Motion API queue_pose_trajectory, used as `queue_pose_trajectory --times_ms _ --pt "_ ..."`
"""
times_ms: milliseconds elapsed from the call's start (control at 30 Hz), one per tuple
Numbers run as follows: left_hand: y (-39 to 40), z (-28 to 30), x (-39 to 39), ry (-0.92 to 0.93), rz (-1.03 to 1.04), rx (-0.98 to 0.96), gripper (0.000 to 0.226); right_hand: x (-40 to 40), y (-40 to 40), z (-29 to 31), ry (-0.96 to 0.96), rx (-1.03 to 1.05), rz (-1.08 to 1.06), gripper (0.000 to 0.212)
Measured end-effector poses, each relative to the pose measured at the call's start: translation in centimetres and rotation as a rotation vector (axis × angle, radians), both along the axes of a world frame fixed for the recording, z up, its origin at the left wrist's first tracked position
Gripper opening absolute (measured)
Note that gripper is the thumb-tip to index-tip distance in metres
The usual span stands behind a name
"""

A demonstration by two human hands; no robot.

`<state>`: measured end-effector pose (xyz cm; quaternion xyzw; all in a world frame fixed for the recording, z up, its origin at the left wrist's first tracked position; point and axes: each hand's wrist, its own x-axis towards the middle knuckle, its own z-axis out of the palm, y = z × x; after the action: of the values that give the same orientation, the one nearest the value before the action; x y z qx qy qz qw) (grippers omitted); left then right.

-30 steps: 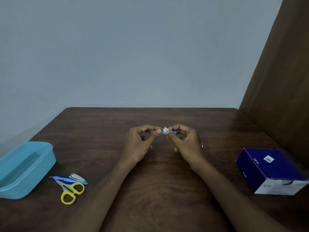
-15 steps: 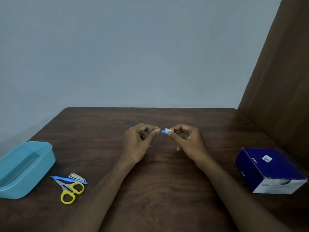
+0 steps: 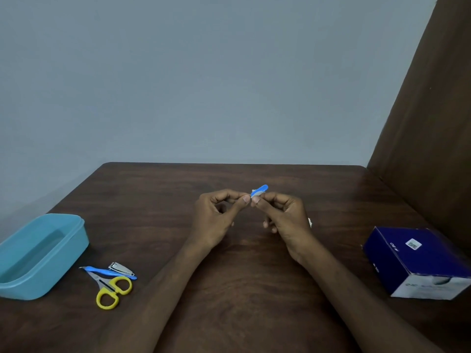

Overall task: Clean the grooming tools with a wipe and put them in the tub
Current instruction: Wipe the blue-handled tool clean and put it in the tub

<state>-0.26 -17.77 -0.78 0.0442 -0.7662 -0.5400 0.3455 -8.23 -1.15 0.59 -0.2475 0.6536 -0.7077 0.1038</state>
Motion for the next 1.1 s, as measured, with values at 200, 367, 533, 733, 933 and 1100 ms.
queue_pose_trajectory --times_ms 200,367,533,733,933,1100 --pt "0.4 0.0 0.2 -0.067 0.023 -0.107 0.003 -0.6 0.2 0.2 -0.043 -0.072 -0.118 0.008" --pt "0.7 0.2 0.5 -0.109 0.053 -0.113 0.003 -0.6 0.4 0.6 -0.092 -0.175 -0.166 0.007" --pt "0.9 0.4 0.6 -0.135 0.102 -0.08 0.006 -0.3 0.6 0.5 -0.098 -0.147 -0.185 0.006" --pt "1.3 0.6 1.4 -0.196 0.195 -0.171 0.01 0.7 -0.2 -0.3 -0.01 0.001 -0.156 0.013" --pt "1.7 1.0 3.0 -0.215 0.327 -0.141 0.007 2.4 -0.7 0.2 -0.14 -0.049 -0.037 0.012" --pt "1.8 2.4 7.6 -0.283 0.369 -0.067 0.007 4.1 -1.0 0.4 -0.087 -0.001 0.063 0.006"
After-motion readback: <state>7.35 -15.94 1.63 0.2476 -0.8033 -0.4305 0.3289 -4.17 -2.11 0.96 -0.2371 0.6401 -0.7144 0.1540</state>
